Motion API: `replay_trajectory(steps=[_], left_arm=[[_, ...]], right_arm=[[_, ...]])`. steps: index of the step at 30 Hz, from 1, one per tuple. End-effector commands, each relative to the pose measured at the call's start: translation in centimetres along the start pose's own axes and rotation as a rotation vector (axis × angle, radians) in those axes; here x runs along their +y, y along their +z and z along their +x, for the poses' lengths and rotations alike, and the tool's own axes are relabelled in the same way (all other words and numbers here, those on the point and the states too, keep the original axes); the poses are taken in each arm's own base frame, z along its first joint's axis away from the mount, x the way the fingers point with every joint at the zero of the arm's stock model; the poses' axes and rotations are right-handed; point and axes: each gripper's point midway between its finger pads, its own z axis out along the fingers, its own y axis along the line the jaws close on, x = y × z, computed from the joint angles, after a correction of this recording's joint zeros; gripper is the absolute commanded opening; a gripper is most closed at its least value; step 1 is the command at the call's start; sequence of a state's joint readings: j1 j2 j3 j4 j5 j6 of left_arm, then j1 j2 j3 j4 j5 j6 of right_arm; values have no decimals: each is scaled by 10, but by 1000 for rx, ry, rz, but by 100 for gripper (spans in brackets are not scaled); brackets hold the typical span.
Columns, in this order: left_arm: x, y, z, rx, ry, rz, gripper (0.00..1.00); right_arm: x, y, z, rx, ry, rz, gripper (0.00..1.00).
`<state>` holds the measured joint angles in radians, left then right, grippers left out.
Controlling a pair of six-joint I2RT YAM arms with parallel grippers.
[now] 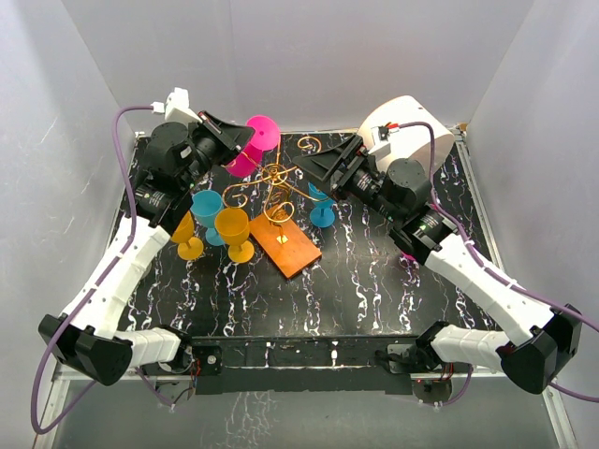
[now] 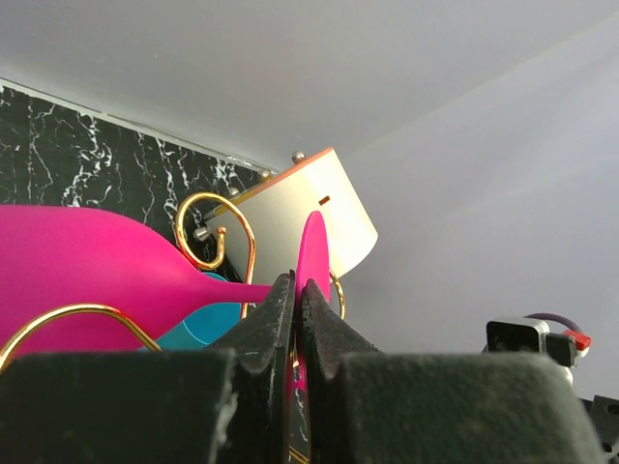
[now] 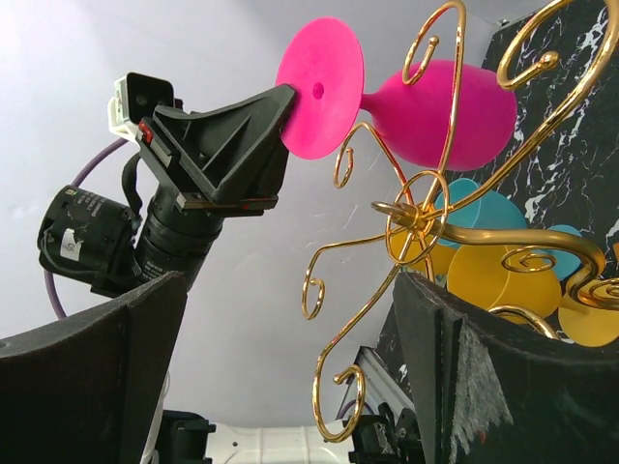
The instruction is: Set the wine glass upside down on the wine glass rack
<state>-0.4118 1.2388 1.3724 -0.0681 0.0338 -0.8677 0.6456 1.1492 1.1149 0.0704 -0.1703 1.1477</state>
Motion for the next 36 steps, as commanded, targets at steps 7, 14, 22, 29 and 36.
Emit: replay_trajectory(steps=[7, 14, 22, 29, 36], left_arm=[[-29, -7, 2, 45, -58, 122, 0], [-32, -1, 8, 68, -101, 145, 0], [-39, 14, 11, 90, -105, 188, 0], [-39, 28, 6, 78, -84, 177, 0], [-27, 45, -11, 54, -59, 153, 0]], right_arm=[[15, -4, -7, -38, -35, -89, 86], [28, -8, -10, -55, -60, -143, 86], [45, -19, -15, -88, -93, -224, 84], [53, -32, -23, -146, -107, -263, 84], [57, -34, -23, -146, -112, -269, 84]])
